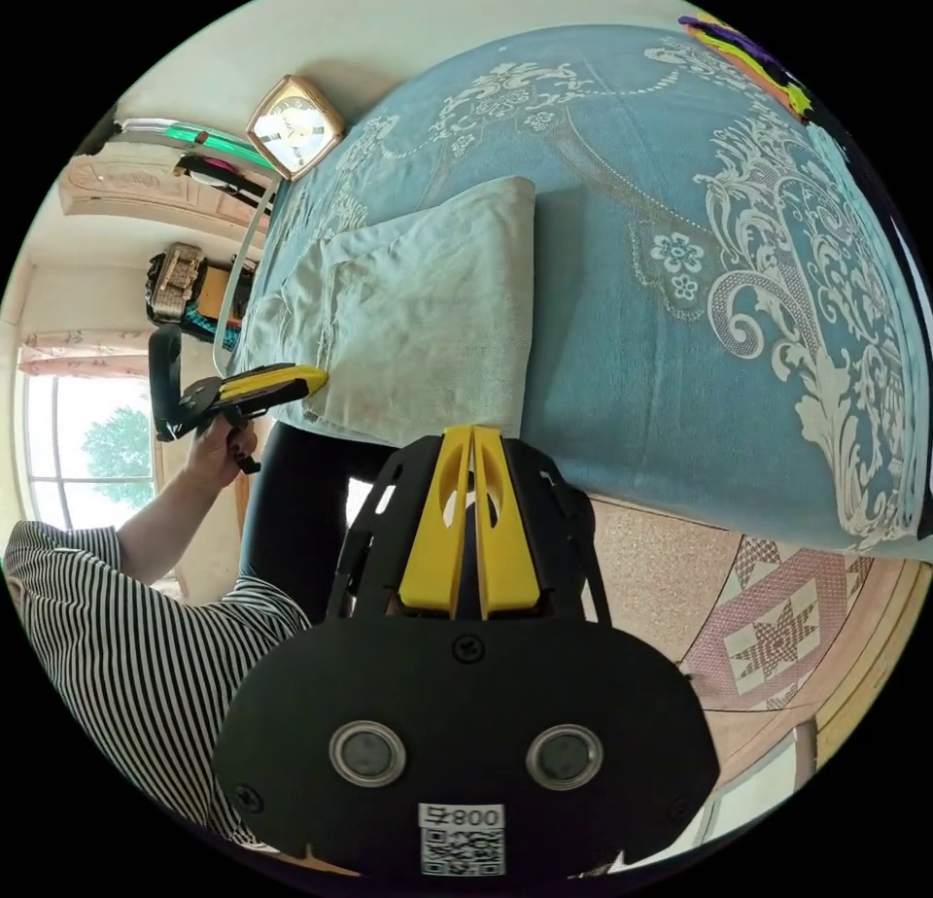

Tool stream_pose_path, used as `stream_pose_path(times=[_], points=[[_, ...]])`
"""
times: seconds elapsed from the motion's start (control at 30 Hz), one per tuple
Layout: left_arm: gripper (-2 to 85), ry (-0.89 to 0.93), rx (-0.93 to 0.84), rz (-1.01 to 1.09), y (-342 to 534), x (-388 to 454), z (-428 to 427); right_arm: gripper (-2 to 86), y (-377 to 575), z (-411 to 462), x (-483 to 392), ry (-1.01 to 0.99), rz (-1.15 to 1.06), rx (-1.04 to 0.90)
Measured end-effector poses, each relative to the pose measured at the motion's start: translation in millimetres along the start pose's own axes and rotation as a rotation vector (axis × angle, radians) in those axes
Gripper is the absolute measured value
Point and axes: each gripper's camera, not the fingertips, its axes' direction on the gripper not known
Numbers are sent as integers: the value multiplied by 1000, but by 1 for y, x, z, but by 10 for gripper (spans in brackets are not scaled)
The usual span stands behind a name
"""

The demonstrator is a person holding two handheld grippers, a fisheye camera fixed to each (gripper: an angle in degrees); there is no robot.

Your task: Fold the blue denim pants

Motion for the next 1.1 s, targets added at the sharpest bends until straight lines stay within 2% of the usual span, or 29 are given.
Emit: stream_pose_path(times=[0.07,0.17,0.2,0.3,0.33,0.47,0.53,0.6,0.67,0.97,1.1], points=[[1,-13,-29,6,1,5,1,0,5,-4,13,-83,53,37],[1,7,23,-28,6,12,-24,1,19,-22,14,-38,52,124],[1,6,50,-23,10,17,-33,1,23,-21,18,-21,55,117],[2,-12,-49,-20,14,23,-25,3,29,1,40,-34,103,28],[2,-2,-12,-30,17,23,-31,4,31,2,44,-45,115,27],[2,0,46,-54,23,31,-59,17,49,-10,56,-116,147,157],[3,-29,-21,-35,24,38,-58,35,52,-4,70,-148,189,161],[4,-7,-10,-37,26,38,-60,68,54,7,94,-314,234,154],[6,22,-11,-66,25,37,-68,74,58,8,105,-393,253,191],[48,131,73,130,13,100,-96,65,46,27,129,-477,270,120],[81,129,89,242,-5,143,-98,45,46,13,126,-563,212,147]])
